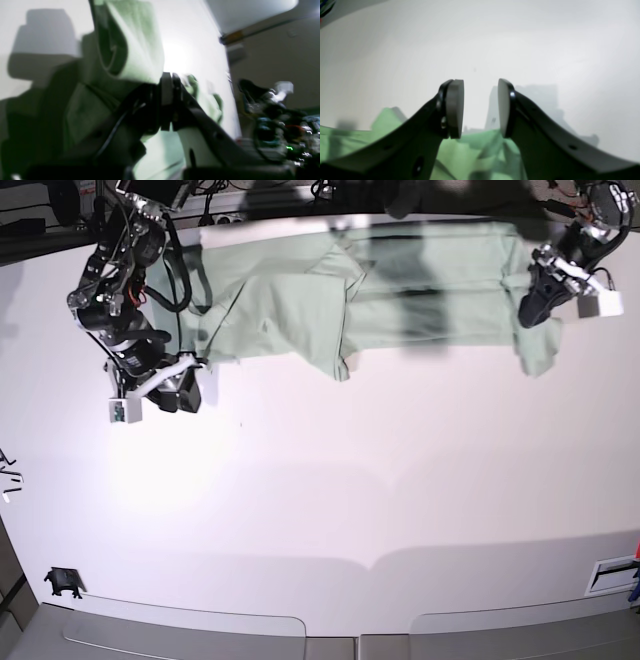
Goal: Fold the T-shirt properly
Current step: 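Grasp the green shirt's hem end with the left gripper, fold toward collar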
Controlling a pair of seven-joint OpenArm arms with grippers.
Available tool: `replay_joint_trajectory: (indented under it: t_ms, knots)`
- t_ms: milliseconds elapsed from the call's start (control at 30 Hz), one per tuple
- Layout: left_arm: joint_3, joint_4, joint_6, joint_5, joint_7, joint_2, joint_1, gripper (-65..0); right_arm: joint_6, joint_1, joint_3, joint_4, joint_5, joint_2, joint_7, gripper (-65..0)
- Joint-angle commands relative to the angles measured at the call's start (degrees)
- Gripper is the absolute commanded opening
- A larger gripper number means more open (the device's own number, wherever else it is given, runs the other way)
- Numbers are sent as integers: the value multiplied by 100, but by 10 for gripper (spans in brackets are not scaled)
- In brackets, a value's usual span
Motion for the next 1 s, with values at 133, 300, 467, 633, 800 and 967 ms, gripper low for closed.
replay_joint_trajectory:
  t_ms: [133,300,467,633,800,967]
  knots:
    - [1027,133,-69,-195,-59,271,144,-650,-98,79,24,85,-216,188,201,-440]
    - [2028,133,-69,-42,-153,481,46,-650,-103,48,24,85,-221,181,208,-441]
    - [2594,133,-69,678,-413,511,-111,-650,-103,48,24,85,-205,181,210,-441]
    - [2688,133,-69,951,-424,511,-142,-643,-105,48,24,85,-199,181,214,-441]
    - [2686,136,-69,516,-372,509,-142,-331,-105,50,24,85,-177,184,238,-440]
    - [2463,485,-69,13,146,509,-138,-337,-105,50,24,85,-179,181,236,-440]
